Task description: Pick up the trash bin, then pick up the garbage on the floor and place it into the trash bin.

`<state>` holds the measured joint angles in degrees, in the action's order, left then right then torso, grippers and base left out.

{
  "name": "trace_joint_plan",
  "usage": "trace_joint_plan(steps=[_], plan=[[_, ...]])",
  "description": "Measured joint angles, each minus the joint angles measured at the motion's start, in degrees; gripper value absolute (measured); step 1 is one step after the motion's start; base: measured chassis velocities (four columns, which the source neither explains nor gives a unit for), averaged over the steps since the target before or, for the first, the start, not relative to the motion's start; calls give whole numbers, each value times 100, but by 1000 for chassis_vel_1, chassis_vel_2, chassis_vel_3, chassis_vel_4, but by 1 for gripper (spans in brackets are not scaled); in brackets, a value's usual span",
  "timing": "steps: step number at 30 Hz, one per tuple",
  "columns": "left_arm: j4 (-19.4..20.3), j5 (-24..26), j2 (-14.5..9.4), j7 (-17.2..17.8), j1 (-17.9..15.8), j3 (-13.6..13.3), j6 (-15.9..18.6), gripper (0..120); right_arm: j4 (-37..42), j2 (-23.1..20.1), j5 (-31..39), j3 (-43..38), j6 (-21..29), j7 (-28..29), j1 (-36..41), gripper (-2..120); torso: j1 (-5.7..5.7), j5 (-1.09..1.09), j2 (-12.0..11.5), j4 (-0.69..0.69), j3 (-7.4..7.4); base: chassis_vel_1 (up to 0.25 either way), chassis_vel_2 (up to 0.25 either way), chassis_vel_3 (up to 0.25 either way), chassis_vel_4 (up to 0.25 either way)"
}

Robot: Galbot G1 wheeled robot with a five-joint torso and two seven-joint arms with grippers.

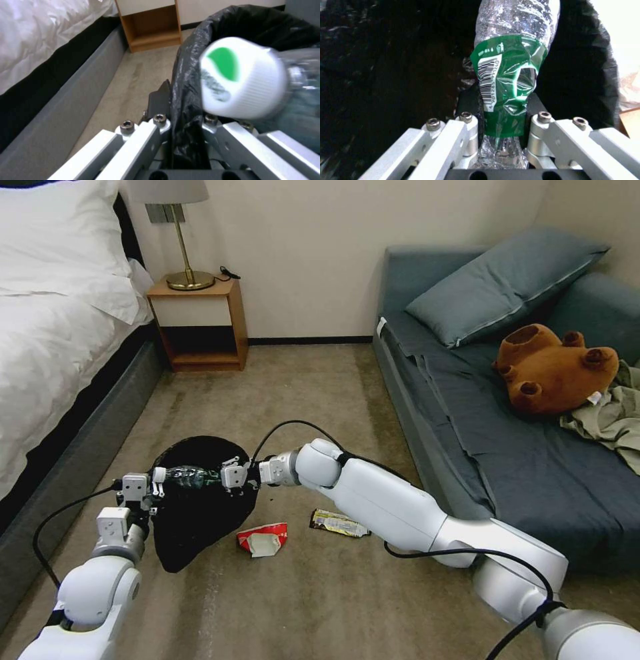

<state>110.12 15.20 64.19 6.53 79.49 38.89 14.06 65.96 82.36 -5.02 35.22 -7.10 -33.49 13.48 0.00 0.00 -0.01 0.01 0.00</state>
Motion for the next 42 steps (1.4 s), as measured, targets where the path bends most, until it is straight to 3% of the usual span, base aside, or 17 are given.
trace_joint_plan(steps=[3,9,14,17,23,26,37,42], plan=[[26,45,36,5,0,-29,-17,3,-141,84,-18,21,-44,179,26,15,0,0,0,0,0,0,0,0,0],[70,110,66,-31,-1,-84,-50,3,-250,163,-35,62,-89,444,80,31,0,0,1,-1,0,0,0,0,0],[59,105,70,-19,-14,-45,-72,3,-114,59,-21,90,-103,541,165,54,0,1,0,0,0,0,0,0,0],[44,95,75,-16,-18,-29,-78,3,-41,3,-21,97,-103,539,184,60,0,1,0,0,0,0,0,0,0],[-223,-19,113,-47,-44,143,-181,3,368,-295,35,105,-87,505,190,90,0,0,0,-1,0,0,0,0,0],[-332,-55,134,-65,-56,194,-220,3,459,-357,59,90,-84,504,167,97,0,0,0,0,0,0,0,0,0],[-488,-47,118,-136,-77,530,-289,3,562,-680,-43,-276,-99,498,325,100,0,1,0,-1,0,0,0,0,0],[-715,5,69,-203,-52,835,-364,3,-101,-802,-758,-890,-429,617,907,100,0,1,1,-1,-1,0,0,0,0]])
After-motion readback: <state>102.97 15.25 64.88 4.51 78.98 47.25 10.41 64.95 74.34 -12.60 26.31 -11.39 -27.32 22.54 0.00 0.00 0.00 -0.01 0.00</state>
